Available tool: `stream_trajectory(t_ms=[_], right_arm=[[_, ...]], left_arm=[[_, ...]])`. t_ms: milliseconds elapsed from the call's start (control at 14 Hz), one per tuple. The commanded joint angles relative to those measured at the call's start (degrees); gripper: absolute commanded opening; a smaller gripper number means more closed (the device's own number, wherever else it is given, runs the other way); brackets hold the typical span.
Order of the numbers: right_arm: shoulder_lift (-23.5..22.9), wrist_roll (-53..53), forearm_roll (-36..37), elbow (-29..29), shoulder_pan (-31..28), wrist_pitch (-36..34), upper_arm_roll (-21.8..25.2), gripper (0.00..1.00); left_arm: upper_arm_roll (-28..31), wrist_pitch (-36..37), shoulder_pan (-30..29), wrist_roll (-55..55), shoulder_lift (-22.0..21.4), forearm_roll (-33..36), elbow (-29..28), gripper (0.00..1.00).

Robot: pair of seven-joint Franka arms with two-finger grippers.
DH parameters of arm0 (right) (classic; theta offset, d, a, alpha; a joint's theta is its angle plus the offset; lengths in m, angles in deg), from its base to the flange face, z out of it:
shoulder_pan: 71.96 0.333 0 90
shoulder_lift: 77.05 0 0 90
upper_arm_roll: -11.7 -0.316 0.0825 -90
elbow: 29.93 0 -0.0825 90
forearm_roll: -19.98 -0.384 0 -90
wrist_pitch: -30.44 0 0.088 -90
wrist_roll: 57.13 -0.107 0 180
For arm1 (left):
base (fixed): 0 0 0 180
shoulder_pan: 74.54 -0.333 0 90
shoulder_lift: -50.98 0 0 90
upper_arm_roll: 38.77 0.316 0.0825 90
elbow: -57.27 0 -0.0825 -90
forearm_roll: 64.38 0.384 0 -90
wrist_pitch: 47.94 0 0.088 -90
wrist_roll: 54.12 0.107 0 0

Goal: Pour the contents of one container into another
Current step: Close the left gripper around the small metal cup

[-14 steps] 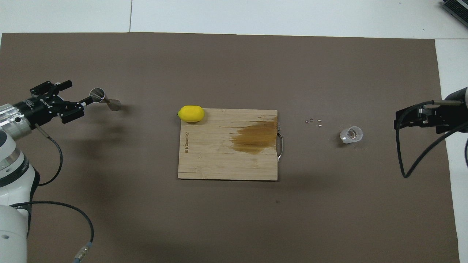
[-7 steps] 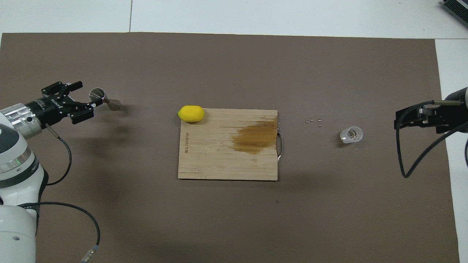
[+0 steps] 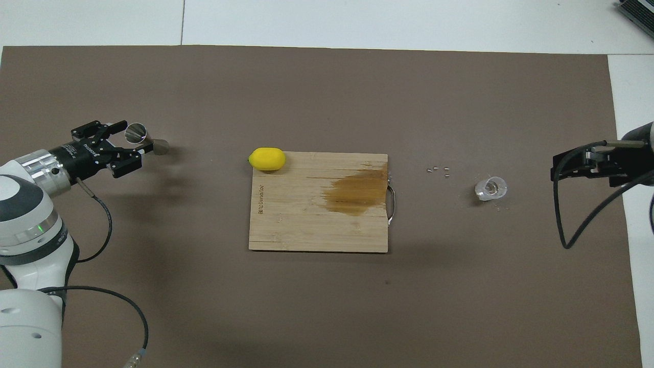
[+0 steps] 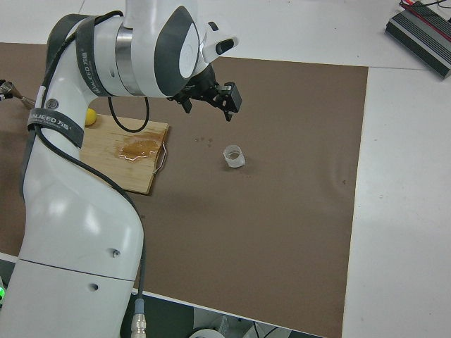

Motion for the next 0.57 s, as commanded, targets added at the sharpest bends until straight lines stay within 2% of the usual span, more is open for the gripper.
stream_trajectory(t_ms=[0,214,500], right_arm=[[1.3,-0.1,-0.3,-1.3,-0.6,-0.2,-0.4,1.0],[1.3,-0.1,-0.3,-1.3,-0.6,-0.2,-0.4,1.0],[1.3,-0.2,-0.3,-1.3,-0.6,-0.2,-0.3,1.0]], left_arm=[[0.7,-1.2,1.3,-0.3,-0.1,-1.2,-0.9,0.84],[0.8,-1.1,1.3,-0.5,-0.1,-1.2,-0.9,0.79],[0.8,-1.0,1.3,-0.5,-0.1,-1.2,-0.9,0.77]])
